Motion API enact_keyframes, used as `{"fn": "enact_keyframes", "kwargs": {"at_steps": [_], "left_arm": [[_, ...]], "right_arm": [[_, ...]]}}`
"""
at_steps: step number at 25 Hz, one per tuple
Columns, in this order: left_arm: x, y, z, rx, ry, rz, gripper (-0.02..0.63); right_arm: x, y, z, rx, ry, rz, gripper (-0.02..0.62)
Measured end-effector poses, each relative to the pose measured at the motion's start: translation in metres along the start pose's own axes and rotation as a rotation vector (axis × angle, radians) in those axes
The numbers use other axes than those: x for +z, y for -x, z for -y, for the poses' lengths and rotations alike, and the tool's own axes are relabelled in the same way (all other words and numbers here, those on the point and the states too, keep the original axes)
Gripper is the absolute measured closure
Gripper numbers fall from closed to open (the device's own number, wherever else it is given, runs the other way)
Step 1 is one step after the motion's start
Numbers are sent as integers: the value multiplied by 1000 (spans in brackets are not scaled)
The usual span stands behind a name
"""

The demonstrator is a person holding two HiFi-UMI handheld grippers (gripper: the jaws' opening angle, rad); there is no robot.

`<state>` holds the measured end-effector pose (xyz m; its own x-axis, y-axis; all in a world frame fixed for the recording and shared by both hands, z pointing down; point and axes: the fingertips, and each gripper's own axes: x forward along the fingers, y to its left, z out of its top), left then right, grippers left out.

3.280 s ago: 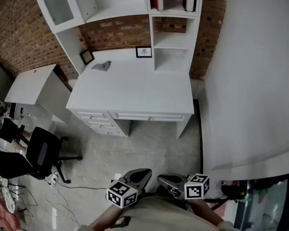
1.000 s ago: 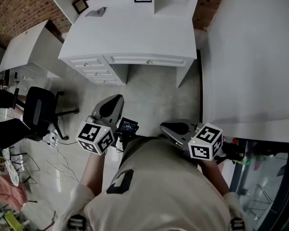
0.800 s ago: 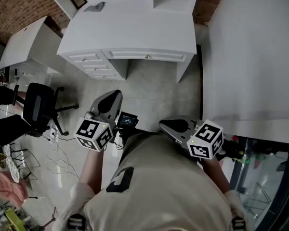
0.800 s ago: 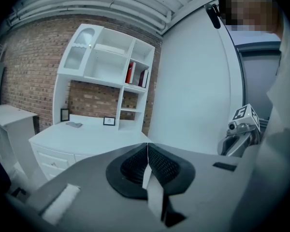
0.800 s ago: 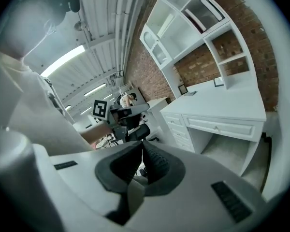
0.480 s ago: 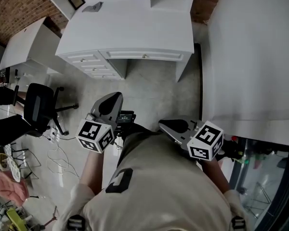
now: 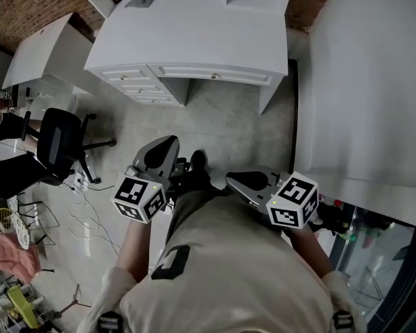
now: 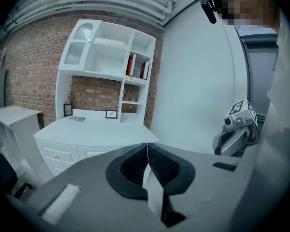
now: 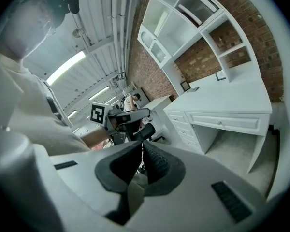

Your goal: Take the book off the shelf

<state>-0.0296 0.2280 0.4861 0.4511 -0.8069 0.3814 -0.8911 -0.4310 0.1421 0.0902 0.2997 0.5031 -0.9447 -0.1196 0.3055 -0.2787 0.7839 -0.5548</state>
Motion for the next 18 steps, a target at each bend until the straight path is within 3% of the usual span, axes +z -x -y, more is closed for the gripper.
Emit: {"fn": "enact_keyframes", "kwargs": {"at_steps": [18], "left_arm": [[19, -26, -61, -50, 34, -10, 600]], "right_arm": [[30, -50, 26, -52, -31, -74, 589]]}}
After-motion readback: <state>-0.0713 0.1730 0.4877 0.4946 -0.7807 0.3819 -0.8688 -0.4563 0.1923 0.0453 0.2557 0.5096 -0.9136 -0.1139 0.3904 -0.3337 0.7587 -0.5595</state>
